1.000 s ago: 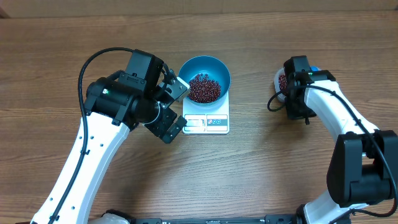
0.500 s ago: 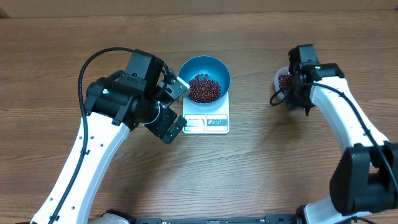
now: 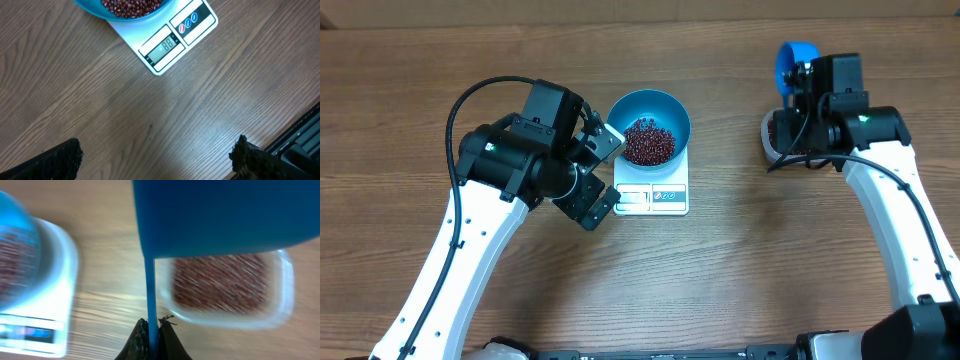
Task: Scoop item into bowl and weigh 150g on scale
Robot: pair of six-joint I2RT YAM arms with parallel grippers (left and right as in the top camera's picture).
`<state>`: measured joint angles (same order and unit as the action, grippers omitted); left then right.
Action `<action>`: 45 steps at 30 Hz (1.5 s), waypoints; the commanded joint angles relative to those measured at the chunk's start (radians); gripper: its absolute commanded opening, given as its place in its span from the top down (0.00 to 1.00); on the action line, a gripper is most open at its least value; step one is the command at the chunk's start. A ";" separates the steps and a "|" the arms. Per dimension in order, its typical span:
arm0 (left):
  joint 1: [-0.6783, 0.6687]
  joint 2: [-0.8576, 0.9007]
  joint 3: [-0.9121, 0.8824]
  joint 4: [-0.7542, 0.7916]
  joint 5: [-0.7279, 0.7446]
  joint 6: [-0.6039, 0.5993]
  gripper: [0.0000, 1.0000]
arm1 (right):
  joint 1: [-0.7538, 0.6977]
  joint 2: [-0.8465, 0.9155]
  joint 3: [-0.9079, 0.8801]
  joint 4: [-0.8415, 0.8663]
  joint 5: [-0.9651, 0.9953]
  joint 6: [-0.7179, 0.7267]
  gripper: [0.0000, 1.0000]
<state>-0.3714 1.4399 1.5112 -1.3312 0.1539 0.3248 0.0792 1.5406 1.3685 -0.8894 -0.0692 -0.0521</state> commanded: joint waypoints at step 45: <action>0.005 -0.013 -0.003 0.000 0.015 0.023 0.00 | 0.169 -0.026 -0.155 -0.440 -0.110 0.344 0.96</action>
<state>-0.3714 1.4399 1.5112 -1.3315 0.1535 0.3248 0.2436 1.5341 1.2598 -1.3483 -0.2127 0.2535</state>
